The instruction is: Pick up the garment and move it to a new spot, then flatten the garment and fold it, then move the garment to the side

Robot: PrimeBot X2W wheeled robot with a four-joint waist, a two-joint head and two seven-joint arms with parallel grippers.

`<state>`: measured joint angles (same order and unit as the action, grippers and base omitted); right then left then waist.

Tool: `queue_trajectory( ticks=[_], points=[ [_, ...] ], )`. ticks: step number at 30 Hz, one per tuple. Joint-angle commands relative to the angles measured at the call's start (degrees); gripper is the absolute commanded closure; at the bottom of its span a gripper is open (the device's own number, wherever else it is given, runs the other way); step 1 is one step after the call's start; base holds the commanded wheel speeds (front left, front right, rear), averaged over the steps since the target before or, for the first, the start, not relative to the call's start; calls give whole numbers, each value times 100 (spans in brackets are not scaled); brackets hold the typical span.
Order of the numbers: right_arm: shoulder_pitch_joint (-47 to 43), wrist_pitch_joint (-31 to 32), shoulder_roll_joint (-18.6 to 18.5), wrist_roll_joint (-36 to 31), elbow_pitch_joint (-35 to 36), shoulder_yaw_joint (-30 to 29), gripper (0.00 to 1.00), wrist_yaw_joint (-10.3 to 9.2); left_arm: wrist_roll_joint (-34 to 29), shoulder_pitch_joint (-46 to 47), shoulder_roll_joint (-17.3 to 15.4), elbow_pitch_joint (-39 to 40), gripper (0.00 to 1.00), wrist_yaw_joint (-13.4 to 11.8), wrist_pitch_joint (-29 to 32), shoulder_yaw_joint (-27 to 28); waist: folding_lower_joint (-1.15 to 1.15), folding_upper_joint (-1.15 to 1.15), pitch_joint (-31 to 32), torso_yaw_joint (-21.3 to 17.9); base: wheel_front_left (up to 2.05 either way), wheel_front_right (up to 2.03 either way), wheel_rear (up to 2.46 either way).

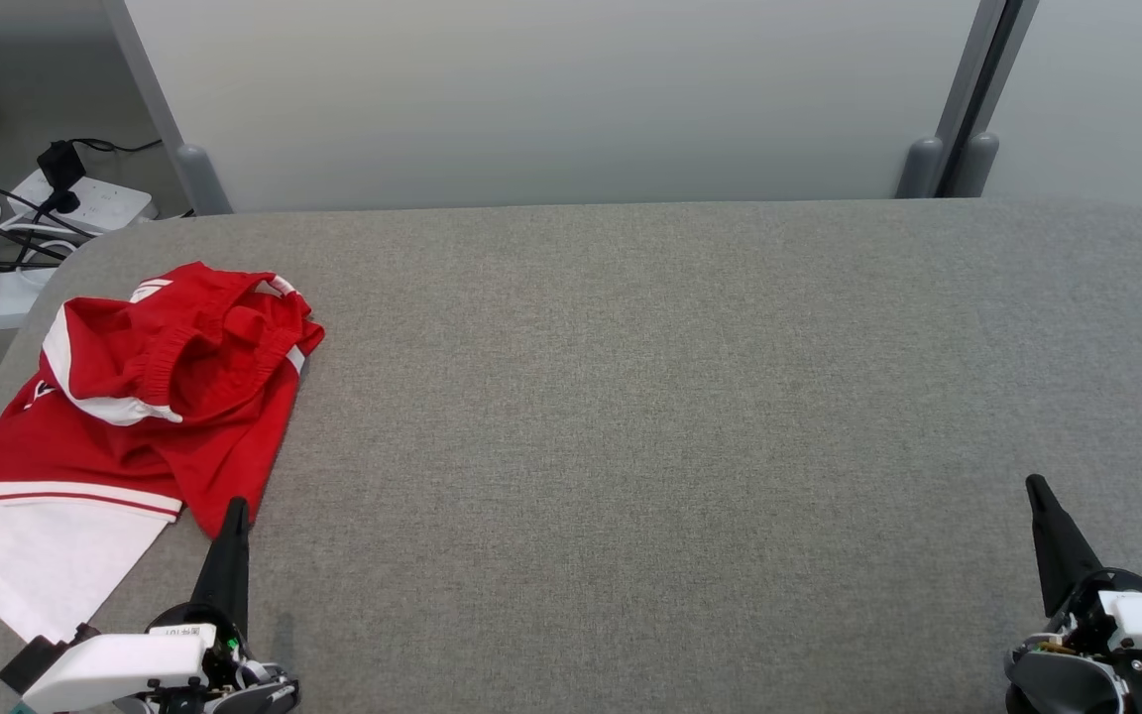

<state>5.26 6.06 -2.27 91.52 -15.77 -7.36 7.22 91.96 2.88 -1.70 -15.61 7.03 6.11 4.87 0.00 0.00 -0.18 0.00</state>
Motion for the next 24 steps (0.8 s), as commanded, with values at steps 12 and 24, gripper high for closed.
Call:
queue_trajectory(
  ticks=[12, 24],
  points=[
    [92, 42, -61, 66, 175, 85, 100, 26, 22, 331, -118, 157, 100, 46, 36, 163, 0, 0, 0, 0, 0, 0, 0],
    [92, 41, -61, 66, 175, 85, 100, 26, 22, 331, -118, 157, 100, 46, 36, 163, 0, 0, 0, 0, 0, 0, 0]
  ],
)
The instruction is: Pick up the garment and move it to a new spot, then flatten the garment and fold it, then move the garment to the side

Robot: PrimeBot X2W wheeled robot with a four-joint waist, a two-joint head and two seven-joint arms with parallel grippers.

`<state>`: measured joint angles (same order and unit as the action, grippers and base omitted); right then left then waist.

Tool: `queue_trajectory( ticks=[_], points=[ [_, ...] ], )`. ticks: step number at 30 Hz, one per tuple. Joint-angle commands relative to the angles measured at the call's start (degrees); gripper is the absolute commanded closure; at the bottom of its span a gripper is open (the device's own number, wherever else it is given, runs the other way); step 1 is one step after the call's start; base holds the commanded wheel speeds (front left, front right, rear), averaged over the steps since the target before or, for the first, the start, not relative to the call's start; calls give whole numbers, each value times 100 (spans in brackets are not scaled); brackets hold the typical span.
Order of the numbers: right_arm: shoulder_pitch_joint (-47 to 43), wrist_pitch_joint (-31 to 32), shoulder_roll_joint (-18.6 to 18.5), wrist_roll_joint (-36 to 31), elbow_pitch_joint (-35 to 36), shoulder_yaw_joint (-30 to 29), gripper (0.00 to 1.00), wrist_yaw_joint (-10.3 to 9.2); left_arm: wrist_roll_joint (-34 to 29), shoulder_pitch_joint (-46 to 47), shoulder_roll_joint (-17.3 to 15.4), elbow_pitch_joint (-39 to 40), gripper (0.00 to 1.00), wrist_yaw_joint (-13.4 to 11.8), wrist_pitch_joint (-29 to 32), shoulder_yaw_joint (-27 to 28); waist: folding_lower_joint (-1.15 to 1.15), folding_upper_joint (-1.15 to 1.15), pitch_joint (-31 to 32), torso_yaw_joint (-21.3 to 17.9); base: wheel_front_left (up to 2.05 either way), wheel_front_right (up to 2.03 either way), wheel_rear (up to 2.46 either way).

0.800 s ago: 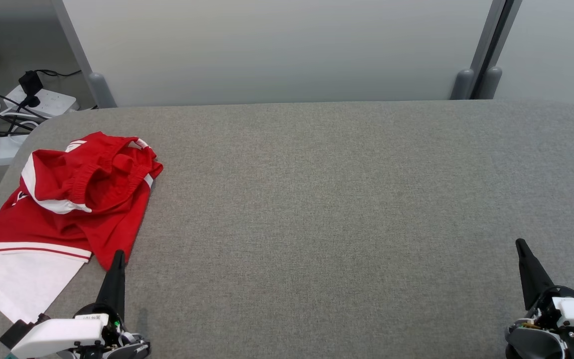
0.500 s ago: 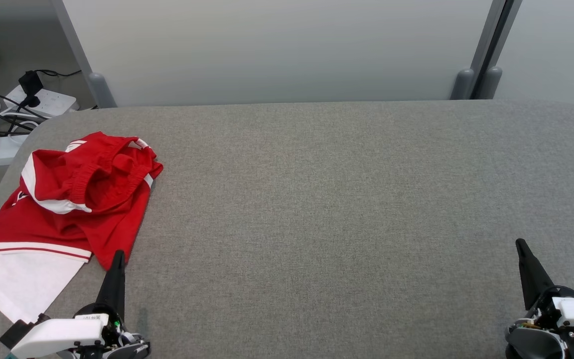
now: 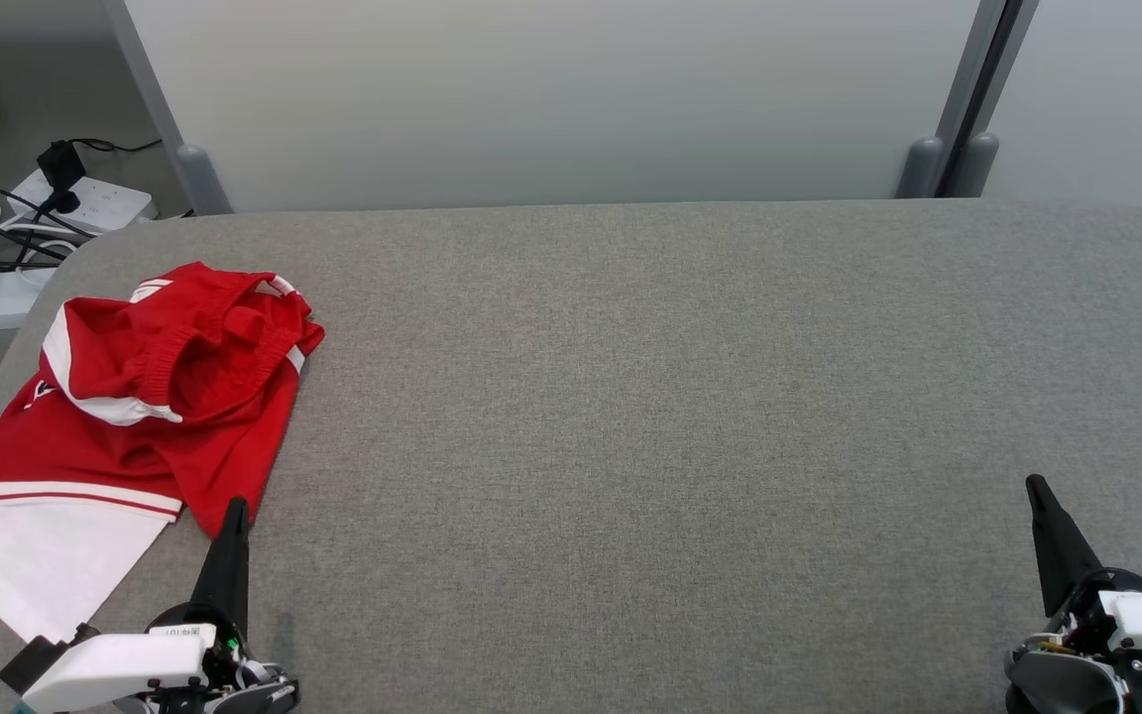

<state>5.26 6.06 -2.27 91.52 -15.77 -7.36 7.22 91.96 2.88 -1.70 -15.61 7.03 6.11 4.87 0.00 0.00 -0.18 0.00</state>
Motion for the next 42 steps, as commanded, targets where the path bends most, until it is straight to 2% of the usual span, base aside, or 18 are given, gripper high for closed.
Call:
queue_trajectory(
  ticks=[1, 9, 10, 17, 21, 25, 29, 42],
  points=[
    [92, 41, -61, 66, 175, 85, 100, 26, 22, 331, -118, 157, 100, 46, 36, 163, 0, 0, 0, 0, 0, 0, 0],
    [92, 41, -61, 66, 175, 85, 100, 26, 22, 331, -118, 157, 100, 46, 36, 163, 0, 0, 0, 0, 0, 0, 0],
    [0, 0, 0, 0, 0, 0, 0, 0, 0, 0, 0, 0, 0, 0, 0, 0, 0, 0, 0, 0, 0, 0, 0],
    [-139, -20, 104, -27, -299, 64, 0, -7, -20, -210, 111, -339, 0, -3, -34, -30, -2, 0, -29, 1, 0, 0, 0],
    [-55, -75, 74, -76, -305, 123, 0, -6, -75, -133, 80, -348, 0, -2, -99, -62, -13, 0, -13, -2, 0, 0, 0],
    [16, -159, 24, -150, -329, 220, 0, -5, -157, -75, 31, -369, 0, 0, -181, -123, -2, 0, -14, -7, 0, 0, 0],
    [112, -248, -43, -276, -370, 333, 0, -4, -269, 6, -22, -400, 0, 2, -257, -186, -1, 0, -23, -10, 0, 0, 0],
    [408, -469, -158, -1042, -464, 508, 0, 0, -1217, 253, -129, -442, 0, 7, -476, -214, 0, 0, -40, -23, 0, 0, 0]
  ],
)
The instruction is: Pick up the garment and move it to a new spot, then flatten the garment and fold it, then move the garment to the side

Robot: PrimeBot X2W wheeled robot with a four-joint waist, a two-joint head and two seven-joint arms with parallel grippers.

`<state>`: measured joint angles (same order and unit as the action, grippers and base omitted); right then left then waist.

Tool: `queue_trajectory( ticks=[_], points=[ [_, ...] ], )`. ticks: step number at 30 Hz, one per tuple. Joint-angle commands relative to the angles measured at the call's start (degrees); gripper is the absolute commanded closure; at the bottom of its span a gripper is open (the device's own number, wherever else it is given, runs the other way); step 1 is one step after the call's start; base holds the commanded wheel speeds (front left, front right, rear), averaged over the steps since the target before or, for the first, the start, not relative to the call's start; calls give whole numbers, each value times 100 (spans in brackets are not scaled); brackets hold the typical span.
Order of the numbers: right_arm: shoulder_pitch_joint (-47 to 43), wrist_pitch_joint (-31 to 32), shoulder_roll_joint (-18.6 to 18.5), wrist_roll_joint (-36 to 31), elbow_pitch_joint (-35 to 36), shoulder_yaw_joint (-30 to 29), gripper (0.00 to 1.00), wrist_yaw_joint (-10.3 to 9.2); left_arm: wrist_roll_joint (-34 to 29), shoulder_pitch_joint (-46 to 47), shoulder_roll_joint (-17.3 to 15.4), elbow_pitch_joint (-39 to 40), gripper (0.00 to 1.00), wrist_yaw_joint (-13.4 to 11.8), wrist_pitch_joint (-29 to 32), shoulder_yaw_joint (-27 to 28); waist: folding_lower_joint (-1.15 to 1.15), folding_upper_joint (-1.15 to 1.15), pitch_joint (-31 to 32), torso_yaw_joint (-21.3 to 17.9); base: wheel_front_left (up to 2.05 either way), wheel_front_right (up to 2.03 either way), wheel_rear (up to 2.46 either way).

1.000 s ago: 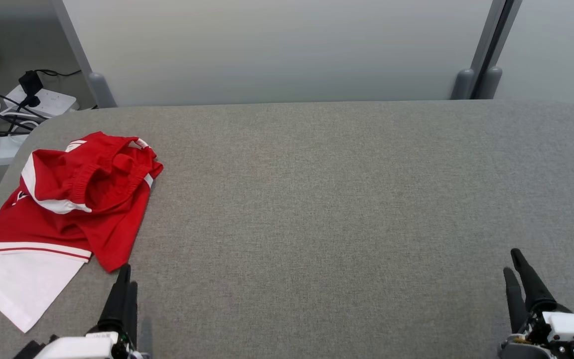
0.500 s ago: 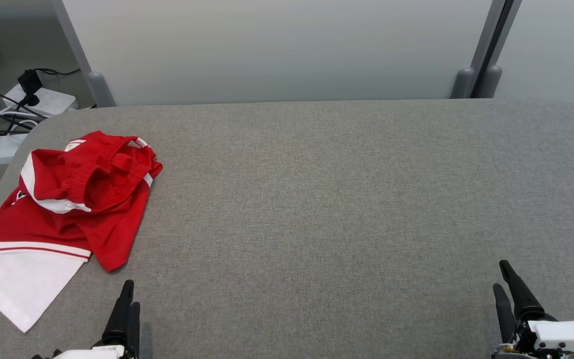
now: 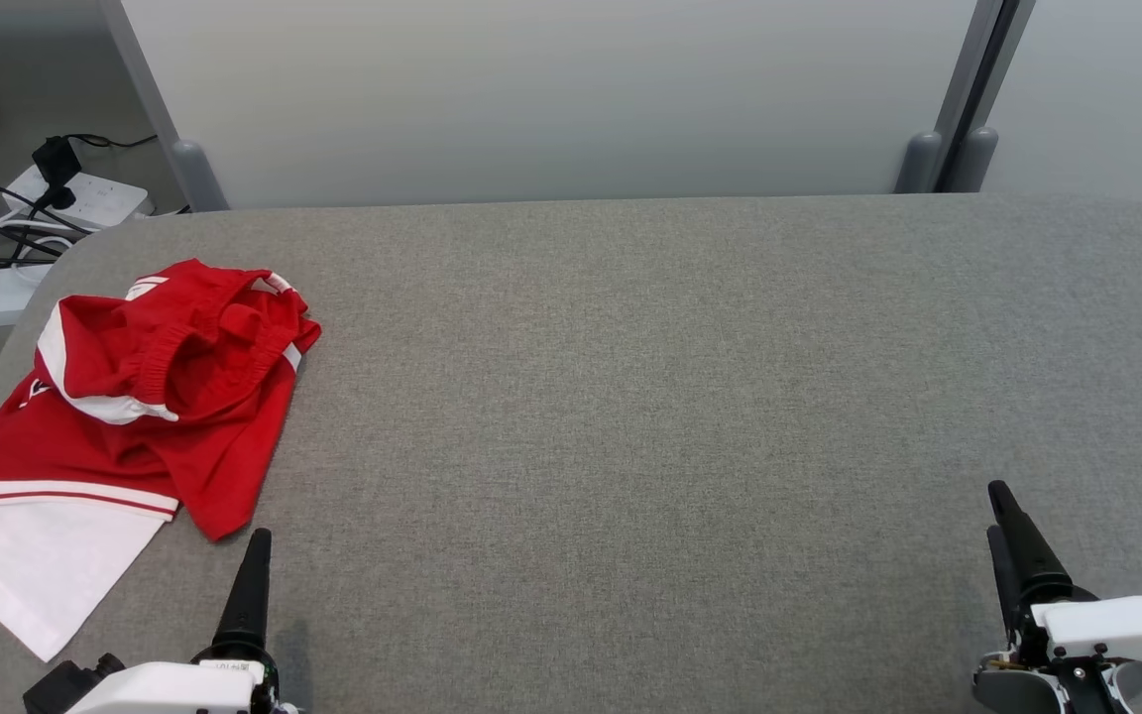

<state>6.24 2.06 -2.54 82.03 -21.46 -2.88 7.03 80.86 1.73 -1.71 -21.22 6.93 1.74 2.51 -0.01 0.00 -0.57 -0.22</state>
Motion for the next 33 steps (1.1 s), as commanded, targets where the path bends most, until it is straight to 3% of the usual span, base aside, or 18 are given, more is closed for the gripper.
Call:
queue_trajectory(
  ticks=[1, 33],
  points=[
    [331, -86, -139, -173, 97, 75, 0, 20, -202, 383, -132, 121, 0, 17, -56, 18, 1, 0, -1, -3, 0, 0, 0],
    [971, -608, -361, -2351, -304, 629, 0, 28, -3089, 812, -179, -193, 0, 11, -577, 110, 1, 0, -10, -51, 0, 0, 0]
  ],
)
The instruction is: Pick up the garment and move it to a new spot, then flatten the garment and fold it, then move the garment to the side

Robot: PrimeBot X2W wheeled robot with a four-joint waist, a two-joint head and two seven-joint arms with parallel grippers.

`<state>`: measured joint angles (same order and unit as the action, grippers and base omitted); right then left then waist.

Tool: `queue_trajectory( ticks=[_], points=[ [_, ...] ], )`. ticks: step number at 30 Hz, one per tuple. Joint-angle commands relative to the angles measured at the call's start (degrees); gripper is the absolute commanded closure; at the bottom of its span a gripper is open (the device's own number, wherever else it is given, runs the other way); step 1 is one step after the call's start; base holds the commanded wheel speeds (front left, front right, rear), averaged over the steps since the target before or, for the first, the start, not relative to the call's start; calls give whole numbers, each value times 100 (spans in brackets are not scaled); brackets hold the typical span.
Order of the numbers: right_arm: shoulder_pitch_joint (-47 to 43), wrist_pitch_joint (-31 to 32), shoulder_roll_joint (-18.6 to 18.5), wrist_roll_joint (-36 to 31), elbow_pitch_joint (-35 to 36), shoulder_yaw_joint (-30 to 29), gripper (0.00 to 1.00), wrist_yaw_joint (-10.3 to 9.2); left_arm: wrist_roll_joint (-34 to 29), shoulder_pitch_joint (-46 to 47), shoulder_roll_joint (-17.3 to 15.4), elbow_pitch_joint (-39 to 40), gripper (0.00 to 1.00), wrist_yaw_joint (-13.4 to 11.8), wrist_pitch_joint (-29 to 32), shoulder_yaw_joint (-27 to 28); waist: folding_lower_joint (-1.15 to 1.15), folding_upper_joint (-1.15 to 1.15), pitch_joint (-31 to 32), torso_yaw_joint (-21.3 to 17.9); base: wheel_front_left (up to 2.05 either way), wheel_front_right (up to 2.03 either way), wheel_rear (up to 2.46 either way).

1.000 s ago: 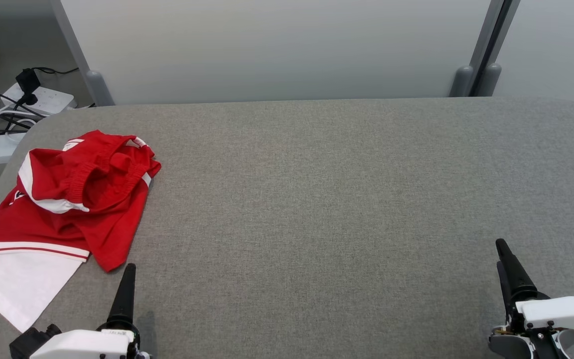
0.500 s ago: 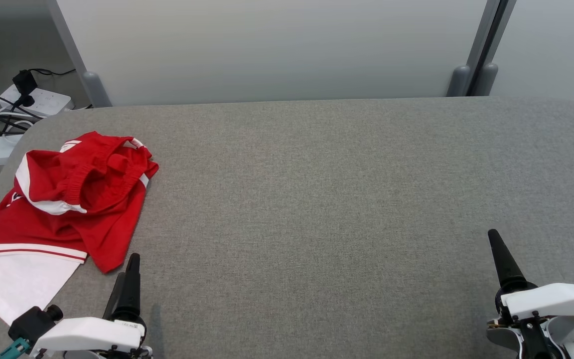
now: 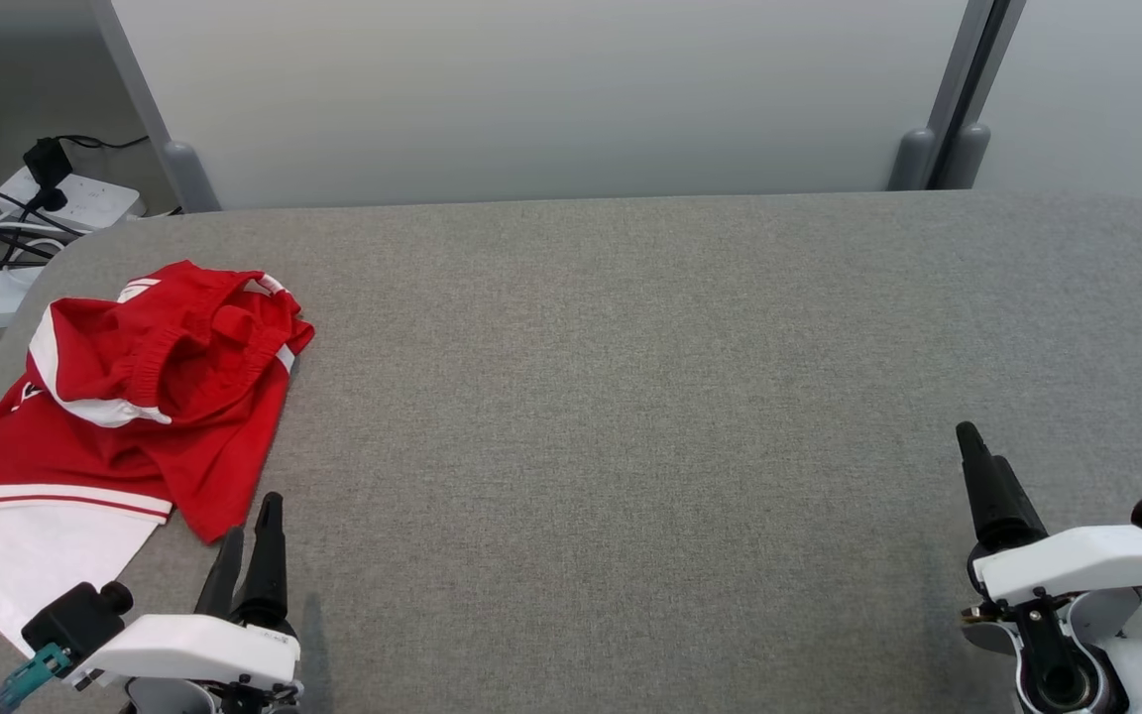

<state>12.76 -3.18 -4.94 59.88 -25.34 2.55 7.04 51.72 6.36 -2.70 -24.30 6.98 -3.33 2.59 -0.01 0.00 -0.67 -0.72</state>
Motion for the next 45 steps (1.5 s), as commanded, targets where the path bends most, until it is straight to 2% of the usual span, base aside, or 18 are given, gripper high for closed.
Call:
queue_trajectory(
  ticks=[1, 20, 45],
  points=[
    [341, -100, -130, -190, 71, 103, 0, 28, -249, 364, -80, 98, 0, 6, -86, 107, 0, 0, -2, -2, 0, 0, 0],
    [730, -403, -276, -1264, -277, 446, 0, 33, -1633, 676, -128, -72, 0, -15, -389, 181, 0, 0, -27, -12, 0, 0, 0],
    [1177, -840, -423, -3040, -676, 670, 0, 40, -3569, 1056, -213, -450, 0, -264, -825, 211, 0, 0, -25, -66, 0, 0, 0]
  ],
)
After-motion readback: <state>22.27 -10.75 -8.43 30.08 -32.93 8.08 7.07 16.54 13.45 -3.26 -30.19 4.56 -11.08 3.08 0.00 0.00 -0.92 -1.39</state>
